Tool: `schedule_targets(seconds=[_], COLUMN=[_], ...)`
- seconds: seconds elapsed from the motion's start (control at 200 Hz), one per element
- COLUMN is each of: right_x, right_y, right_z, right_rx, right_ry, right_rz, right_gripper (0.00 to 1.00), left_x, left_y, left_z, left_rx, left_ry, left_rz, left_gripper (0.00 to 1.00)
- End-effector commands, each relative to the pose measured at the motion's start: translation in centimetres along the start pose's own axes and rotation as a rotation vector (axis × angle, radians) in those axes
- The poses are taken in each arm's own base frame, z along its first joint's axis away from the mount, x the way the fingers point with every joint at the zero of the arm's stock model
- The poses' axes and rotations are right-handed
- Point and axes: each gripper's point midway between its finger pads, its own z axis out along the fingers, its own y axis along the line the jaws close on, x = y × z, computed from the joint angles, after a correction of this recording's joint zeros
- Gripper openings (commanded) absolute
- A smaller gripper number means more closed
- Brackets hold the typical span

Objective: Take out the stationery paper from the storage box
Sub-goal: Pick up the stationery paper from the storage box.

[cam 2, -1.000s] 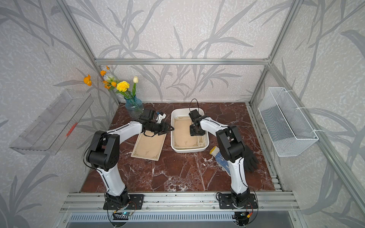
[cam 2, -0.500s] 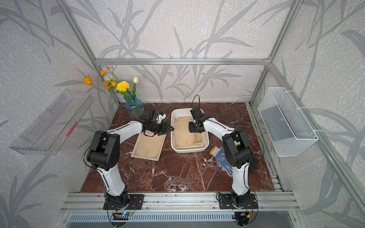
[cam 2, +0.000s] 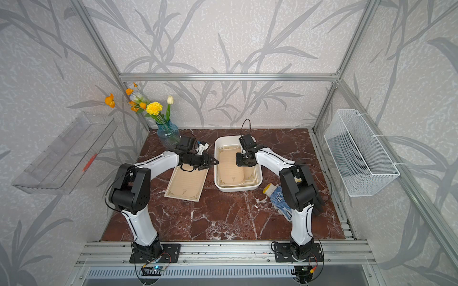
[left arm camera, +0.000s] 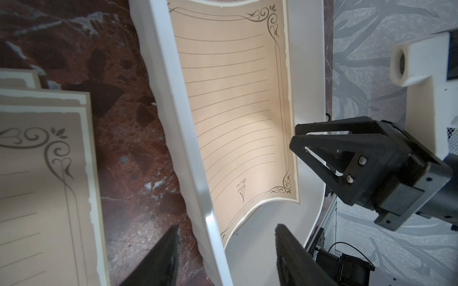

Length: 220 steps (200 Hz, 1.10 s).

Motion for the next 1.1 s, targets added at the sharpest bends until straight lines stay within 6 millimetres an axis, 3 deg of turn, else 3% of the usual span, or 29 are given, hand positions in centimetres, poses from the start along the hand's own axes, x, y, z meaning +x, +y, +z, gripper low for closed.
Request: schedule_targets(seconds=[0.0,0.59,0.71,0.99,1.03,1.095], right_x=[0.2,2.1,2.5,3.1,3.1,2.8], right_y=[-0.8,-4.0,-4.4,-4.6,-4.4,-4.1], right_z=[0.7,4.5,5.1,6.0,5.9,5.7], right_rx=[0.025,0.039,0.033,-0.001,-0.011,-0.033], right_ry=[0.019,0.078,0.083,0.105,0.102,0.091], right_rz=[0.021,0.100,0.114,0.146,0.149,0.149], right_gripper=[0.36,0.28,0.23,0.22,0.21,0.08], left_x=[-0.3,-0.1,0.0,0.1,0.1,0.1], left_y=[-0.4,-0.3,-0.2,-0.3,-0.3,-0.3], left_z=[0.2,0.5,0.6,0.7,0.7,0.8], left_rx=[0.005,0.008,0.008,0.009,0.008,0.009], left_ry=[0.008,0.017,0.020,0.024,0.025,0.027], left_rz=[0.012,0.004,0.000,0.000,-0.001,-0.003], left_gripper=[0.61,0.60,0.61,0.60,0.60,0.60])
